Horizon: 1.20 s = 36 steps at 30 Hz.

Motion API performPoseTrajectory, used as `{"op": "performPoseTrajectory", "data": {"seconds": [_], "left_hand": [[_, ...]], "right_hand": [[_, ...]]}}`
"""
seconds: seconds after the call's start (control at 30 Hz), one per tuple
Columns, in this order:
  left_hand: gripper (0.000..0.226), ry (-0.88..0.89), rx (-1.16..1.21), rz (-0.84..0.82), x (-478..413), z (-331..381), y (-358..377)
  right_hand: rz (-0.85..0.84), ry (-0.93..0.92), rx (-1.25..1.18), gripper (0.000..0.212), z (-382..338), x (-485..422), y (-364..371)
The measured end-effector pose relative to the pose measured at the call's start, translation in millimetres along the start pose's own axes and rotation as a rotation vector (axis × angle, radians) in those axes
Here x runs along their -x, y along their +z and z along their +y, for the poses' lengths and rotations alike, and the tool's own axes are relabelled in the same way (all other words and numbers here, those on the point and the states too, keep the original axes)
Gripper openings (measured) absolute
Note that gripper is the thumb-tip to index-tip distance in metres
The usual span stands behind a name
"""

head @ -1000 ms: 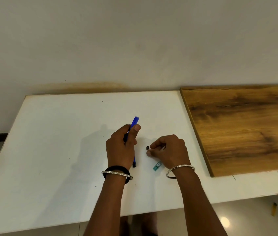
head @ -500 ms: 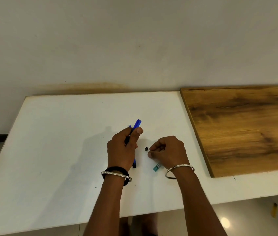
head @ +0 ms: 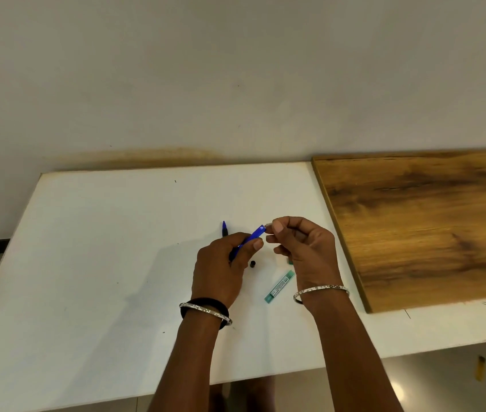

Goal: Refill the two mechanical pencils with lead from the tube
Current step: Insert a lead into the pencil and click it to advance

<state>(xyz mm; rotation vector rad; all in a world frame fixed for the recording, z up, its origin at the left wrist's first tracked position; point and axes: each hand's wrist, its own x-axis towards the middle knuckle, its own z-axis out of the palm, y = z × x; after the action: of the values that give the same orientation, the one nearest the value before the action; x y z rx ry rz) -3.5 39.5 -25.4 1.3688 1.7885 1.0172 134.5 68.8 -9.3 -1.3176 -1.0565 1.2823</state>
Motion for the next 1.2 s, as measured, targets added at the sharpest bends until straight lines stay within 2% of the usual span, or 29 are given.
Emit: {"op": "performPoseTrajectory", "data": {"seconds": [0.27,0.4,0.77,0.93,1.07,1.2], "left_hand": [[0.042,0.026,-0.067,-0.016,1,0,4],[0.036,0.083,-0.158,-0.009,2,-1,2],[0.037,0.071,-0.149,-0.04,0,-4,-1],[0.038,0.004,-0.076,-0.008,0,-1,-2],[0.034,-0.048,0.01,0.029,0,1,-3],[0.031,-0.073,0.035,0.047,-1,-3,-4]], "right_hand": [[-0.013,-0.087,0.205,0.006,3,-2,-5],[-0.031,-0.141,0.362,0.005,4,0,-5],[-0.077,-0.115,0.275,0.008,2,-1,-9],[-0.117,-0.074,0.221,0.011,1,-1,-10],[-0.055,-0.076,0.473,0.017,8,0,-8],[-0.207,-0.096,0.72,0.026,14,5,1]]}}
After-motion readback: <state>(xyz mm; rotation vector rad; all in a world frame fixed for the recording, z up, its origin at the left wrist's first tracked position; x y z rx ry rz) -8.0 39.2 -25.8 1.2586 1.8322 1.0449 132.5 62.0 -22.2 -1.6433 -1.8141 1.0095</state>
